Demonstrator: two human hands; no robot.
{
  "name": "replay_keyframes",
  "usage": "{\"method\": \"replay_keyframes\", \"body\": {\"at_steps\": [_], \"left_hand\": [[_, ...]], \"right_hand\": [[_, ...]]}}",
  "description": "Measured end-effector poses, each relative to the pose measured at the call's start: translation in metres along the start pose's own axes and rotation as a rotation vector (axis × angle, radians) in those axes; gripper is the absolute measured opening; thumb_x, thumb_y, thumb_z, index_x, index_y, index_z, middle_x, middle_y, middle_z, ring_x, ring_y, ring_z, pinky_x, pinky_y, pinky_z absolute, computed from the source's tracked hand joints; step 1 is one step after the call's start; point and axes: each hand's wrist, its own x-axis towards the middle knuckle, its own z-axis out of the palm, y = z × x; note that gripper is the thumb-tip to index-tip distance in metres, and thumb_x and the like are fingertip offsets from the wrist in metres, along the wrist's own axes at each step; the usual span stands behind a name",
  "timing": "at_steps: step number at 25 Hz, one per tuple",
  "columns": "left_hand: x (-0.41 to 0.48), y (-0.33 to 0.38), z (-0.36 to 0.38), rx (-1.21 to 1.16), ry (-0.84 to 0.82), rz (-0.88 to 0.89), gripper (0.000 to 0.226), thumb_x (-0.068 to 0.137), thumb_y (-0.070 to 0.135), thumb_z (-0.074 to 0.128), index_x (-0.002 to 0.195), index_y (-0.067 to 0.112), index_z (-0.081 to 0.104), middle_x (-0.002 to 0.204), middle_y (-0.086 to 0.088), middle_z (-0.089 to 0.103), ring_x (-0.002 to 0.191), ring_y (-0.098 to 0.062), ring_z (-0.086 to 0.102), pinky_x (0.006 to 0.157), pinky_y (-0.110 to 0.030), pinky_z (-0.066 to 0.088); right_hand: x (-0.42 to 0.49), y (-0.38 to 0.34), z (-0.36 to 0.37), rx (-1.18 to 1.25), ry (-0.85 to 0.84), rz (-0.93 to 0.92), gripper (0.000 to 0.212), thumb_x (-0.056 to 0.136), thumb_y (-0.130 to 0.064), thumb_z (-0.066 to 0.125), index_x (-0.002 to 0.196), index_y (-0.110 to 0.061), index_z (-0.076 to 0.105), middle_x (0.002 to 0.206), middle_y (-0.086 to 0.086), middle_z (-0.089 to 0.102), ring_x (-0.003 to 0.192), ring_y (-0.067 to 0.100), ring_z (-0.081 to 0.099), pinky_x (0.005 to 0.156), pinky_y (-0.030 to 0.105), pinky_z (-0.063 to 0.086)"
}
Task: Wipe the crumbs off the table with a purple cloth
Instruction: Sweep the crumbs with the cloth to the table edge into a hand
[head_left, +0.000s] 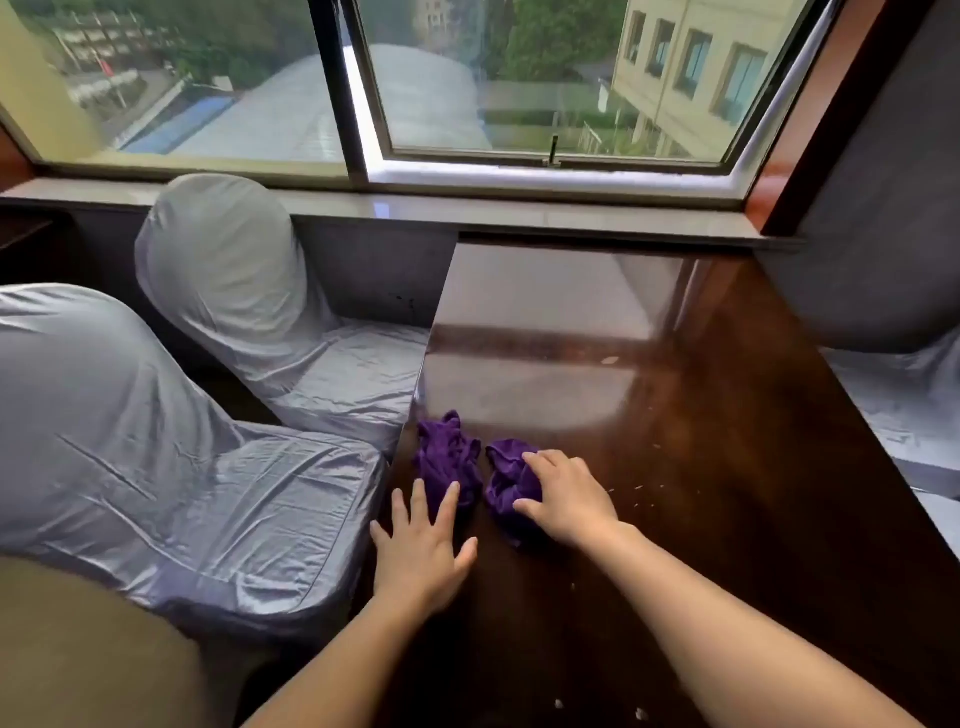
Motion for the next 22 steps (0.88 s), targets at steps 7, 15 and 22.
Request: {"method": "replay_keyframes", "body": {"at_steps": [7, 15, 22], "left_hand": [[-0.003, -0.005, 0.04, 0.084, -0.147, -0.074, 0.085, 0.081, 0.077, 0.027, 0.151, 0.038, -0.002, 0.161, -0.019, -0.009, 0.146, -0.043, -0.012, 0.109, -0.07, 0.007], [-0.001, -0.005, 0.046, 0.084, -0.135, -0.077, 0.088, 0.079, 0.081, 0.029, 0.15, 0.038, 0.001, 0.161, -0.02, -0.009, 0.145, -0.044, -0.013, 0.109, -0.073, 0.007], [-0.002, -0.005, 0.053, 0.051, -0.097, -0.085, 0.088, 0.076, 0.085, 0.024, 0.15, 0.042, 0.004, 0.162, -0.017, -0.006, 0.147, -0.041, -0.011, 0.109, -0.07, 0.007]], "right_hand": [[0.033, 0.004, 0.027, -0.056, -0.202, 0.044, 0.104, 0.073, -0.057, 0.075, 0.15, -0.048, 0.005, 0.165, -0.006, 0.0, 0.144, 0.034, 0.018, 0.109, 0.051, 0.04], [0.037, -0.002, 0.045, -0.014, -0.096, 0.051, 0.049, 0.074, -0.03, 0.075, 0.118, -0.032, 0.054, 0.125, 0.01, 0.042, 0.112, 0.036, 0.051, 0.088, 0.04, 0.051], [-0.057, 0.056, -0.023, 0.476, 0.225, 0.196, 0.044, 0.06, -0.031, 0.073, 0.102, -0.038, 0.064, 0.101, -0.001, 0.065, 0.089, 0.021, 0.063, 0.079, 0.029, 0.05]]}}
